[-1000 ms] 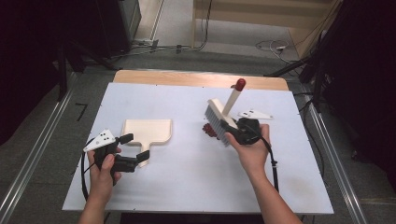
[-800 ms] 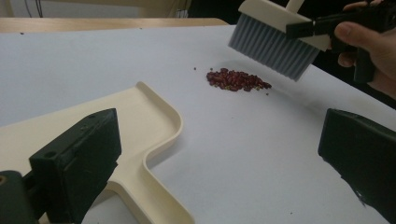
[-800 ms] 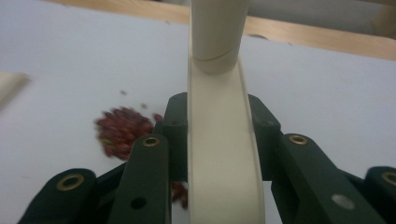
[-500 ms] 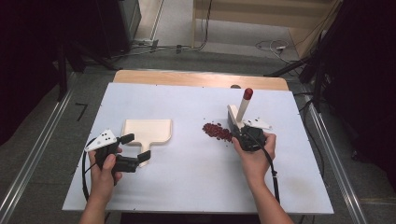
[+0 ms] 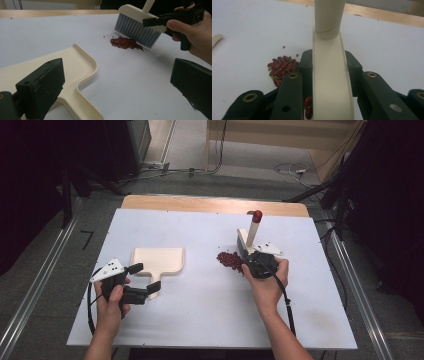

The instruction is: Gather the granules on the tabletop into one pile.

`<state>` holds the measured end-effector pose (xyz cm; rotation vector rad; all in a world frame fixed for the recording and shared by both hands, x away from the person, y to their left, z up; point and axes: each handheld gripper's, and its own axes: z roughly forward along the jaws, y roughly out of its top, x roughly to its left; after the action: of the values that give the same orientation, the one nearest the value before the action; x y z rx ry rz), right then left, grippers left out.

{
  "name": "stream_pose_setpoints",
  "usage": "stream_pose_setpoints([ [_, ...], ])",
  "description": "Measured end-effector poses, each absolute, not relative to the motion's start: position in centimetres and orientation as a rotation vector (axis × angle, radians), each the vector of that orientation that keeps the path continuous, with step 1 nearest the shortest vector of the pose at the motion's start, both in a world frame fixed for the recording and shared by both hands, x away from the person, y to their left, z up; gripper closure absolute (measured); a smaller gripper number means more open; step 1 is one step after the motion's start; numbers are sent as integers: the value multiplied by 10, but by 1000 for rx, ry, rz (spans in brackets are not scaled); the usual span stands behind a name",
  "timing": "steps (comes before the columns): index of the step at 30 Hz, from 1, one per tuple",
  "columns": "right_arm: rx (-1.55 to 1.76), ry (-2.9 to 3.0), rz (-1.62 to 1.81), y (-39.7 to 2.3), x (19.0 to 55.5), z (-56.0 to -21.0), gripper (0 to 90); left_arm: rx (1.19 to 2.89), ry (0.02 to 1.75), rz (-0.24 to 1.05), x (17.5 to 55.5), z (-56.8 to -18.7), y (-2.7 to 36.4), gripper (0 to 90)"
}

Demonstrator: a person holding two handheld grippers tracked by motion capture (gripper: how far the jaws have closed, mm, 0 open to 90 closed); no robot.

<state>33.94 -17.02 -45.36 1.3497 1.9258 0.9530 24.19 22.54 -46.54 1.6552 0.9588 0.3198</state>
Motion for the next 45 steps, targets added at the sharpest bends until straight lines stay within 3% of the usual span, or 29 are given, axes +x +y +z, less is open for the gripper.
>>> stream_pose_setpoints([
  [31,1300,1963,1026,-179,330,-458,652,1668,959,322,242,-466,224,0],
  [45,1299,1929,1141,-226,321,-435,652,1669,962,329,242,-466,224,0],
])
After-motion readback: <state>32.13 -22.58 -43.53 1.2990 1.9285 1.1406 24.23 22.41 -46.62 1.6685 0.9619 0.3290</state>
